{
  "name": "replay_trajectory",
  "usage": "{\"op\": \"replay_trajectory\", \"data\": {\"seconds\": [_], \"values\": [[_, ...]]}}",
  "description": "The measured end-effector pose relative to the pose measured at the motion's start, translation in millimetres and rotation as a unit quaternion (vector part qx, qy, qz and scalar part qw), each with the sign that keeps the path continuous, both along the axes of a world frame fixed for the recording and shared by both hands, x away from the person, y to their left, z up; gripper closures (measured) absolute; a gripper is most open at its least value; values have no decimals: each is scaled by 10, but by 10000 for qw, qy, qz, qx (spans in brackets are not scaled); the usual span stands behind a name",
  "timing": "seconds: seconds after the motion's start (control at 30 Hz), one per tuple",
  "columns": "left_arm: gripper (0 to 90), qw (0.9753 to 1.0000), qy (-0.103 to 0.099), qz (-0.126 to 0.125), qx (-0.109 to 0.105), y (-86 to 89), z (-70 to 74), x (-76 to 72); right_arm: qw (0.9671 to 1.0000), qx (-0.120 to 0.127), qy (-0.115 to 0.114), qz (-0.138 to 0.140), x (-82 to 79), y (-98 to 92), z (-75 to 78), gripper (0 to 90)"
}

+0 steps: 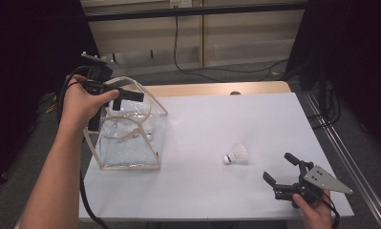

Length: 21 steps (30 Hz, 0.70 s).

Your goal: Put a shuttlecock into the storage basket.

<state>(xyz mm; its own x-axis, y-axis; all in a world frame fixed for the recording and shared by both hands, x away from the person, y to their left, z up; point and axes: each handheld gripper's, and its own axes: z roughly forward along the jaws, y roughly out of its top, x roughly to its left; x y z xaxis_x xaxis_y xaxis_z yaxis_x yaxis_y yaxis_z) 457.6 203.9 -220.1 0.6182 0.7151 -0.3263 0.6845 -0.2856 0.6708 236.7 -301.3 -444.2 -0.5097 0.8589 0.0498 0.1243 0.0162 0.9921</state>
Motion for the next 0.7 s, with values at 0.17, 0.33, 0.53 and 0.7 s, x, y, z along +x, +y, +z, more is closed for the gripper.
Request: {"op": "replay_trajectory", "data": {"seconds": [0.17,0.33,0.53,0.7], "values": [[320,10000,-12,-44,-5,-38,-3,-12,10000,-2,8,-3,0,1,-1,8],[274,9999,-45,-166,-3,-95,-4,-26,10000,-13,0,1,2,3,-2,8],[227,9996,-81,-277,53,-159,-3,-46,10000,-12,5,4,3,5,-3,8],[184,9992,-133,-347,110,-222,-6,-65,10000,-11,8,4,3,5,-2,9]]}}
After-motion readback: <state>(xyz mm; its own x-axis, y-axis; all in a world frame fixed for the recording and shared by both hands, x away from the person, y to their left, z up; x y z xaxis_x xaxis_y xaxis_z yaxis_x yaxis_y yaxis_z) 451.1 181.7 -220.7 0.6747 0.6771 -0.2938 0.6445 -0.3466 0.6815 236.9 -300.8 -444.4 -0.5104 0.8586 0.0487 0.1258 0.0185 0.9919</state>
